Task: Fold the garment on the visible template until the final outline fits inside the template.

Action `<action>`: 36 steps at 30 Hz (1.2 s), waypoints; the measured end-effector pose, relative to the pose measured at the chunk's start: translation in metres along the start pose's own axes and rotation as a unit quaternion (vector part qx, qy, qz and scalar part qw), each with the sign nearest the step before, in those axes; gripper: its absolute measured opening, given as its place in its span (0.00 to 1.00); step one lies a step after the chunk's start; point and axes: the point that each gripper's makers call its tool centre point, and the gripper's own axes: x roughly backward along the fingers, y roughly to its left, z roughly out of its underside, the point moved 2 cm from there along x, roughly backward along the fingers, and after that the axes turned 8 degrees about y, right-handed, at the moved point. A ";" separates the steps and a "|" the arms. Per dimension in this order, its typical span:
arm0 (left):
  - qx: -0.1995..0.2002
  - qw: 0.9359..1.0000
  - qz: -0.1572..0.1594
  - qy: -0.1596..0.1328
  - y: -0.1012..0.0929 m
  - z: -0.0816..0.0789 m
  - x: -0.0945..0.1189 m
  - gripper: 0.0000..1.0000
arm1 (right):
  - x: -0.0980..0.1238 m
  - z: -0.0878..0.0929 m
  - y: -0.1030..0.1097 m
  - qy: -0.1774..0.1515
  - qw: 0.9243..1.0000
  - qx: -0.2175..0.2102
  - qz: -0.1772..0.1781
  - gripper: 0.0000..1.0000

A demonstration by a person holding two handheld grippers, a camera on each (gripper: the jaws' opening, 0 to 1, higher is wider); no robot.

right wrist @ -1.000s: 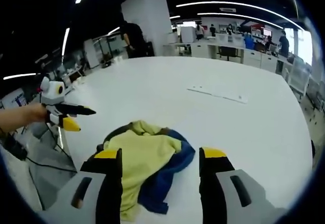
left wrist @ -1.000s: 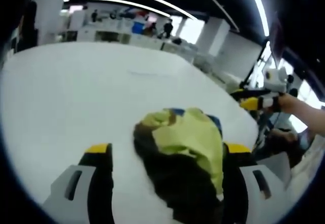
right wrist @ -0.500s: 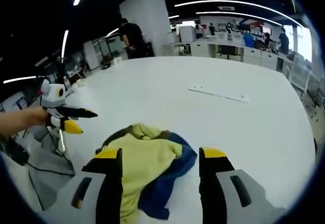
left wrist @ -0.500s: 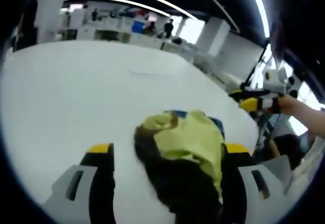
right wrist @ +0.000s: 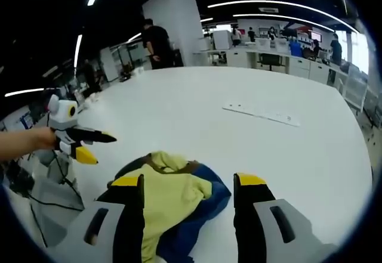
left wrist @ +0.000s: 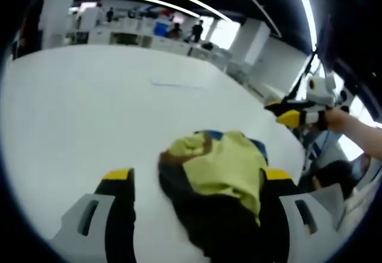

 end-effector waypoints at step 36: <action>0.004 1.000 0.007 0.027 0.025 -0.001 -0.045 0.80 | -0.063 0.001 -0.028 0.027 1.000 -0.010 -0.009 0.53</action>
